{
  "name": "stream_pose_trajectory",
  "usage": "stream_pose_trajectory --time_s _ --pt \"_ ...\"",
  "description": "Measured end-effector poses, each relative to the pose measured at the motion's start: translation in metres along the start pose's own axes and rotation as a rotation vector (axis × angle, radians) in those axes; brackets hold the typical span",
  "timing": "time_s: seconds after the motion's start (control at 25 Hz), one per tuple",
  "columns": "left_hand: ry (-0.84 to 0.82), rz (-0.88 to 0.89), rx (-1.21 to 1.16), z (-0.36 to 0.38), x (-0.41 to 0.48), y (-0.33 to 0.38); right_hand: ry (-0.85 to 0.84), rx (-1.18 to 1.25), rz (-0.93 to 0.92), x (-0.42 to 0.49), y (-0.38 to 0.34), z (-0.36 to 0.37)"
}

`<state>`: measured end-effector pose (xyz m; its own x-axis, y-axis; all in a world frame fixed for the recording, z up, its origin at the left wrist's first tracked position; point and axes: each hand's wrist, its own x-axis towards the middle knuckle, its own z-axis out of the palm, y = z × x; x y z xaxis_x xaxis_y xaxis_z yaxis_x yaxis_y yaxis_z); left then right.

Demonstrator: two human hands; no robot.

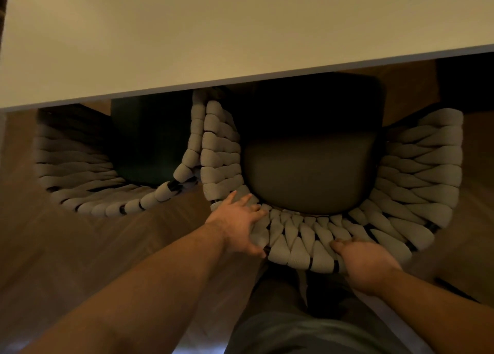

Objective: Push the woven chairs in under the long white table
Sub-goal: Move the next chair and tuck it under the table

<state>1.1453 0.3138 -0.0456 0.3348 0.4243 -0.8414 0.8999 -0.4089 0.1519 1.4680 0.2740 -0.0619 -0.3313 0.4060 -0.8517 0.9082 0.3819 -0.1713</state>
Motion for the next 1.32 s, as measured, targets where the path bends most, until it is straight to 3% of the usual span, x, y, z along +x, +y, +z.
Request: stream_pose_trajectory --time_s 0.12,0.44,0.88,1.16,1.32 --pt "-0.116 0.083 0.172 -0.010 0.012 0.000 -0.002 -0.011 0.028 0.000 0.015 -0.008" --pt "0.126 0.037 0.200 -0.038 0.050 -0.004 0.076 -0.064 0.061 0.022 0.064 -0.060" --pt "0.142 -0.010 0.137 -0.061 0.064 -0.013 0.019 -0.104 0.049 0.041 0.085 -0.089" --pt "-0.026 -0.120 0.106 -0.061 0.062 -0.008 0.091 -0.091 0.070 0.032 0.074 -0.080" --pt "-0.188 -0.154 0.102 -0.089 0.062 0.005 0.208 0.082 0.090 0.001 0.073 -0.081"
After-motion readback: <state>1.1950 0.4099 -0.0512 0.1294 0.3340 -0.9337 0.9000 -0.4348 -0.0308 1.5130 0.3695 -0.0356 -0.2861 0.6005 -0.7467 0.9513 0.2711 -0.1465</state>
